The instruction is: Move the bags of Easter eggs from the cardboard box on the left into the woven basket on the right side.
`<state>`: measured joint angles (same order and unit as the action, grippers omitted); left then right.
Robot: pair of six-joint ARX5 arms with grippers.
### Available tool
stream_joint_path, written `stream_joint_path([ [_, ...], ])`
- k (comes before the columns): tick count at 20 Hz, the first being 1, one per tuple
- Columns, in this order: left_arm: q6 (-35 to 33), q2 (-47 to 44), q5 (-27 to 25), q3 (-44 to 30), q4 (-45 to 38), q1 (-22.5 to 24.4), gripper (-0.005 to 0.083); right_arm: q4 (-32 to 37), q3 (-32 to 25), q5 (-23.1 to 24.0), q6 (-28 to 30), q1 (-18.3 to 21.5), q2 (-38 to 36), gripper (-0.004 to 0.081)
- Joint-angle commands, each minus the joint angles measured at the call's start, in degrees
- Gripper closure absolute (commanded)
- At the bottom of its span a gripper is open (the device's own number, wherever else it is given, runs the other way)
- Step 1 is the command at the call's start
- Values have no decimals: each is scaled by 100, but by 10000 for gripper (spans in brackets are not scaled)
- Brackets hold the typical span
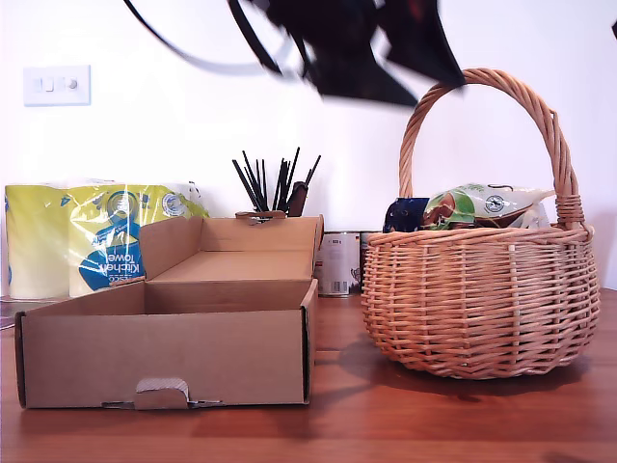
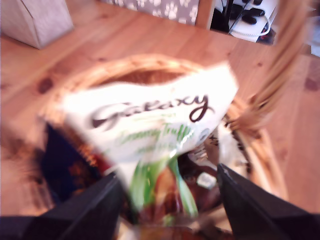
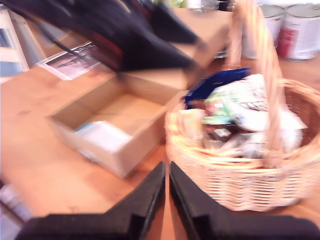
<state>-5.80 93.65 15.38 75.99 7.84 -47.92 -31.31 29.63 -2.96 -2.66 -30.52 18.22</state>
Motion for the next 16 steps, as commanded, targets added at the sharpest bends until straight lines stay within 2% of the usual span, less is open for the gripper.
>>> stream_joint_path([
  [1, -28, -59, 17, -52, 494, 63, 586, 101, 7, 269, 127, -13, -11, 782],
  [2, -72, -181, 17, -55, 741, 103, 715, 170, 7, 428, 146, -4, -11, 782],
  [3, -111, -275, 0, -61, 920, 160, 801, 240, 7, 605, 166, -4, -11, 782],
  [5, -114, -474, -125, -199, 1034, 313, 794, 367, 7, 1075, 273, 2, -11, 782],
  [8, -114, -986, -310, -949, 675, 623, 794, 623, 4, 1558, 280, 146, -11, 782],
  [10, -107, -1443, -400, -1685, 308, 949, 794, 739, 4, 1613, 295, 356, -11, 782],
  [13, -15, -2149, -382, -2730, -181, 1694, 794, 789, 2, 1650, 444, 831, -11, 782],
  [16, 146, -2865, -162, -3493, -597, 2494, 794, 787, 2, 1556, 575, 1504, -11, 782],
])
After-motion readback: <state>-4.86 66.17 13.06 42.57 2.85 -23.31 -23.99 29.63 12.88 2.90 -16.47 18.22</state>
